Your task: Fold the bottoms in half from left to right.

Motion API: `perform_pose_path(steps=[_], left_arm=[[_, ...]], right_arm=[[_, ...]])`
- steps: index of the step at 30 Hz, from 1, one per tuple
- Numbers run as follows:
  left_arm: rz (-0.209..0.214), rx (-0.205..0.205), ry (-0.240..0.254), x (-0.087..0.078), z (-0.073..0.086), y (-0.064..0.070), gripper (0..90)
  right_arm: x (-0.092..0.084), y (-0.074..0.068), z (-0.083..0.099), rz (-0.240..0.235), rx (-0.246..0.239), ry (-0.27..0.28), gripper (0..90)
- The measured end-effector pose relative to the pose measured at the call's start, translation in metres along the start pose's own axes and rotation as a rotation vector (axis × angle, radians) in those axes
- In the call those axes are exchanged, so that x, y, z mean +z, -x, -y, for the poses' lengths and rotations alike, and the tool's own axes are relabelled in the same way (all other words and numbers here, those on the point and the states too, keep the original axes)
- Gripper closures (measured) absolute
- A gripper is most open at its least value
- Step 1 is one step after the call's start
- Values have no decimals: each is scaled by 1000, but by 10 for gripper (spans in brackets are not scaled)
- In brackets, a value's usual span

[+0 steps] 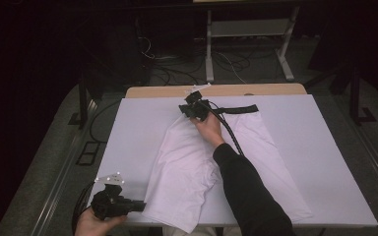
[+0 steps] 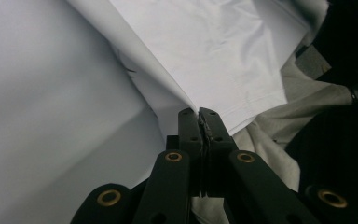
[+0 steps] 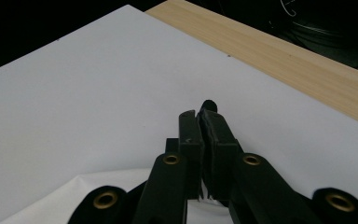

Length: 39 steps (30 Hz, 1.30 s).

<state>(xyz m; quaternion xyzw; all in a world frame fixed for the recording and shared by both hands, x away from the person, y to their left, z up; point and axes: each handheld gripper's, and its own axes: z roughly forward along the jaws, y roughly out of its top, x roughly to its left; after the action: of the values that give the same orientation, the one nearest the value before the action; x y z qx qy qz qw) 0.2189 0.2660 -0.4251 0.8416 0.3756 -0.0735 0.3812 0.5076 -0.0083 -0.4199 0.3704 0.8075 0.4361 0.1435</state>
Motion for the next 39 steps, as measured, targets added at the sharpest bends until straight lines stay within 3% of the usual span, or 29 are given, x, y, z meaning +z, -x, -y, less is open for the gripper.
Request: perform_pose_path(steps=[3,8,12,18,25,28,39], left_arm=[[8,17,2,1,-3,3,873],[69,42,35,6,-14,10,872],[81,68,39,8,-21,15,873],[110,142,21,16,-31,28,873],[134,187,2,23,-38,39,873],[151,231,-9,29,-44,49,873],[199,288,-26,47,-56,70,872]], right_arm=[[-3,2,-2,0,3,1,854],[-7,6,-2,4,14,-11,854],[-9,10,-3,3,15,-9,854],[-12,13,-4,-2,18,-14,854],[-17,15,-5,-2,6,-17,854],[-20,17,-4,-3,6,-22,854],[-33,29,-6,13,9,-29,853]])
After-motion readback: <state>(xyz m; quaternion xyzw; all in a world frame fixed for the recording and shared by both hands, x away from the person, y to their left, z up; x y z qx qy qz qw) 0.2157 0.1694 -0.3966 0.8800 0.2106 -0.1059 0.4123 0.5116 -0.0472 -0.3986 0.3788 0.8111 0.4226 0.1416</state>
